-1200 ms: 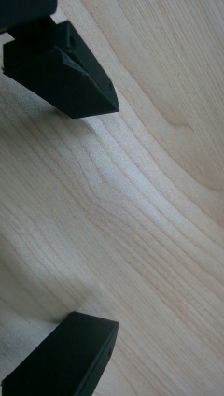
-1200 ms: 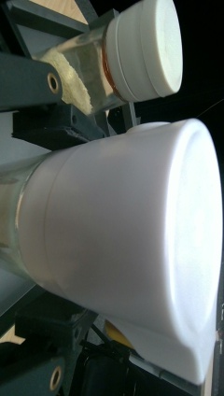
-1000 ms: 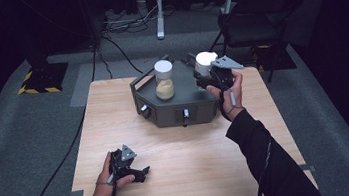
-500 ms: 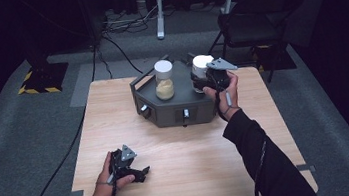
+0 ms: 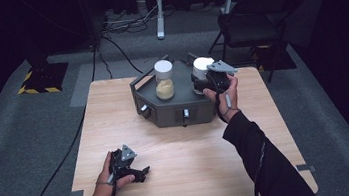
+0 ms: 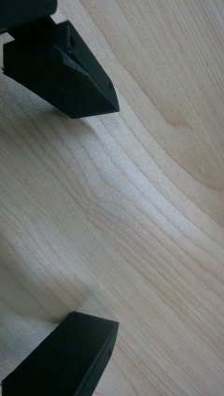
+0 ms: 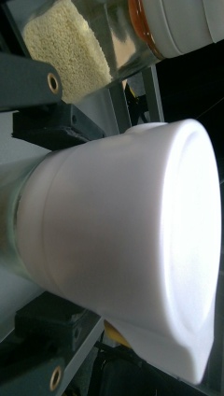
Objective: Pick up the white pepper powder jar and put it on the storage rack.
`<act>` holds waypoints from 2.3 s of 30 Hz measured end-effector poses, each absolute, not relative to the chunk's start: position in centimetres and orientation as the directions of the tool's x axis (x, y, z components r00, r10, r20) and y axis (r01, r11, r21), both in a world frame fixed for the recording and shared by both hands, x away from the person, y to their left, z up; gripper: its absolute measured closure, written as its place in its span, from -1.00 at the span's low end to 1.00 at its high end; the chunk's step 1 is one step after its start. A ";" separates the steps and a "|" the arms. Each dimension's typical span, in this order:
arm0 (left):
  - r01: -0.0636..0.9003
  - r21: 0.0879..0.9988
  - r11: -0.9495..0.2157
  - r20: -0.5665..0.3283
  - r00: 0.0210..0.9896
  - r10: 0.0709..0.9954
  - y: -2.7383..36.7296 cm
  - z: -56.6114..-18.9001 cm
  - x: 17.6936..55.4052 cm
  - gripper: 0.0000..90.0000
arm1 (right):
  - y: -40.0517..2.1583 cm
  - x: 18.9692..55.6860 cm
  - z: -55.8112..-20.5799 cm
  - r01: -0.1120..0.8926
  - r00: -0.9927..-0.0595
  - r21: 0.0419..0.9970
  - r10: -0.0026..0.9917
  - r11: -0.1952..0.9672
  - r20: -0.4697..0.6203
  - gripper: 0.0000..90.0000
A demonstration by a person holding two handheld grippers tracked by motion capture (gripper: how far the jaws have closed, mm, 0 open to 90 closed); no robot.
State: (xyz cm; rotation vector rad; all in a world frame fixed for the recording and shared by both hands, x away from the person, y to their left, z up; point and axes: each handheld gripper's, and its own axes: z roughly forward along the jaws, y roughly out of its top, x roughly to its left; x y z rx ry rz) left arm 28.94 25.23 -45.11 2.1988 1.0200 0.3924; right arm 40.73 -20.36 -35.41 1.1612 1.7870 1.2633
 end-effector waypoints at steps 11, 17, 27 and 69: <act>0.558 0.685 -0.468 -0.009 0.649 0.761 25.2 -45.1 28.9 -1.00 | -20.4 40.3 -36.3 0.268 -0.389 0.953 0.921 0.139 -0.025 -0.34; 0.558 0.686 -0.467 -0.010 0.648 0.761 25.2 -45.1 28.9 -1.00 | -20.3 40.3 -36.5 0.267 -0.380 0.955 0.925 0.130 -0.020 -0.34; 0.559 0.685 -0.467 -0.009 0.648 0.762 25.2 -45.1 28.9 -1.00 | -20.3 40.2 -36.6 0.265 -0.379 0.955 0.925 0.136 -0.027 -0.45; 0.559 0.685 -0.467 -0.009 0.647 0.762 25.2 -45.1 28.9 -1.00 | -23.6 33.9 -36.2 0.046 -0.428 0.953 0.868 0.298 -0.251 -0.93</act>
